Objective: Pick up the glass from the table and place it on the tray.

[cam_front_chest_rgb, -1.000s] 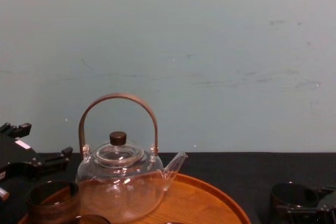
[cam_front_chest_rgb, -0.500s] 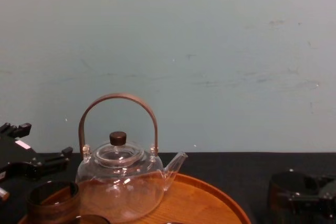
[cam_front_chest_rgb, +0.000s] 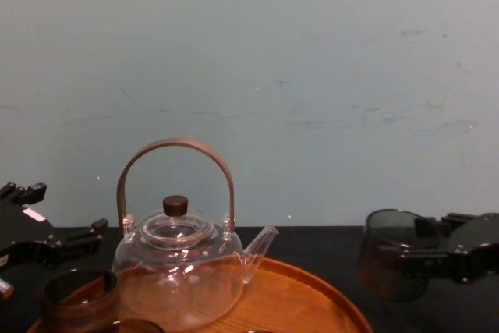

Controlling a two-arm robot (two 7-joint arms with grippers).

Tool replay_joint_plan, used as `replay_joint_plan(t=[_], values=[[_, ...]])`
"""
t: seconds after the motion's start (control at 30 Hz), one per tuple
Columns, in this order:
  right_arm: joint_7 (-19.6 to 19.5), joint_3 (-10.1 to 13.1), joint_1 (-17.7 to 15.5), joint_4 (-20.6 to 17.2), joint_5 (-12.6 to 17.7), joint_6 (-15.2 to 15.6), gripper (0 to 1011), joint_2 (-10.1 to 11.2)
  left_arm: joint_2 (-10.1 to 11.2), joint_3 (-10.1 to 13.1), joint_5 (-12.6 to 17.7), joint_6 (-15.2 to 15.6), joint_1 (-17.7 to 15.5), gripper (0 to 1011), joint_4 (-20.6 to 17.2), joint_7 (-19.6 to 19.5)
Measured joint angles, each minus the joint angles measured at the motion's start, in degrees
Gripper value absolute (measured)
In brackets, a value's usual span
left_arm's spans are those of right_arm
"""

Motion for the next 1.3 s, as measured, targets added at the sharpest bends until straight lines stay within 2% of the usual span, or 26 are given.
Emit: replay_joint_plan(t=[0.3, 0.63, 1.03, 1.3], values=[[2.51, -3.66, 4.28, 3.52, -0.55, -1.8, 885, -1.96, 0.0, 0.0, 0.0, 0.0, 0.0, 1001, 0.0, 0.0], [3.57, -7.29, 7.77, 8.16, -1.8, -4.56, 885, -5.42, 0.0, 0.0, 0.0, 0.0, 0.0, 1001, 0.0, 0.0], [3.71, -9.42, 9.32, 12.0, -3.11, -6.37, 885, -7.91, 0.0, 0.0, 0.0, 0.0, 0.0, 1001, 0.0, 0.0], [3.4, -9.98, 9.56, 14.4, -3.96, -7.04, 885, -9.05, 0.0, 0.0, 0.0, 0.0, 0.0, 1001, 0.0, 0.0]])
